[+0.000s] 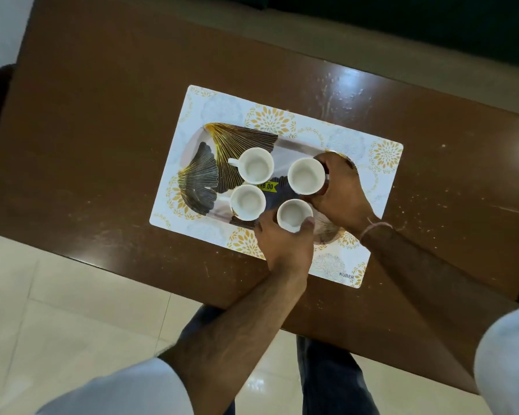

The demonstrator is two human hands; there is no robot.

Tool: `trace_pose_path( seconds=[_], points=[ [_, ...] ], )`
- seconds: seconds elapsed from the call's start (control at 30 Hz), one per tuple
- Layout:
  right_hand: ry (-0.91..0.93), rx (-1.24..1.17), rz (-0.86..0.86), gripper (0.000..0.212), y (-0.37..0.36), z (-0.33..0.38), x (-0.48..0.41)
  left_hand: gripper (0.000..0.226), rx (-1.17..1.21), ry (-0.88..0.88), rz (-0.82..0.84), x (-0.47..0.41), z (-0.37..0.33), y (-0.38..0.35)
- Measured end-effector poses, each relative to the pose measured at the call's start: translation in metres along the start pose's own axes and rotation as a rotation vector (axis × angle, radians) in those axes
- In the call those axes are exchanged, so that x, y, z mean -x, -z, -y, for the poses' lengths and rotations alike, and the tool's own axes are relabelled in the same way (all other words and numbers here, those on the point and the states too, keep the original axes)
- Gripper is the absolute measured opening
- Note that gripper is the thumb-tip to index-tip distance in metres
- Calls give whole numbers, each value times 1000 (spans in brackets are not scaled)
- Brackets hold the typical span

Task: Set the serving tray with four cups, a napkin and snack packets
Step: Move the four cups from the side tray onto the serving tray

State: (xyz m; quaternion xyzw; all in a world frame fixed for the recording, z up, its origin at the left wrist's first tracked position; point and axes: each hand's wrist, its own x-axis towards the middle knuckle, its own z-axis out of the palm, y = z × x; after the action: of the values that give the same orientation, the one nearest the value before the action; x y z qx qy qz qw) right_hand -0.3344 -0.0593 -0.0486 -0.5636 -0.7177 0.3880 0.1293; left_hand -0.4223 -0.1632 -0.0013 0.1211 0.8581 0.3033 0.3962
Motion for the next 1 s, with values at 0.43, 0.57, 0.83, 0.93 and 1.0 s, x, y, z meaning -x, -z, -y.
trace_pose_path(
  seconds=[0.43,0.57,0.83,0.93,1.0],
  points=[
    [119,126,70,54,-7,12,-15,25,651,654,20,-3,-18,-1],
    [118,135,90,58,-7,14,-16,28,716,677,34,-6,-25,-2],
    [150,138,163,71,-1,17,-14,31,638,688,137,-2,-28,-1],
    [131,76,171,77,2,17,-13,21,456,743,321,9,-24,-2],
    [96,51,169,78,4,16,-13,16,314,670,437,17,-18,-6]
  ],
)
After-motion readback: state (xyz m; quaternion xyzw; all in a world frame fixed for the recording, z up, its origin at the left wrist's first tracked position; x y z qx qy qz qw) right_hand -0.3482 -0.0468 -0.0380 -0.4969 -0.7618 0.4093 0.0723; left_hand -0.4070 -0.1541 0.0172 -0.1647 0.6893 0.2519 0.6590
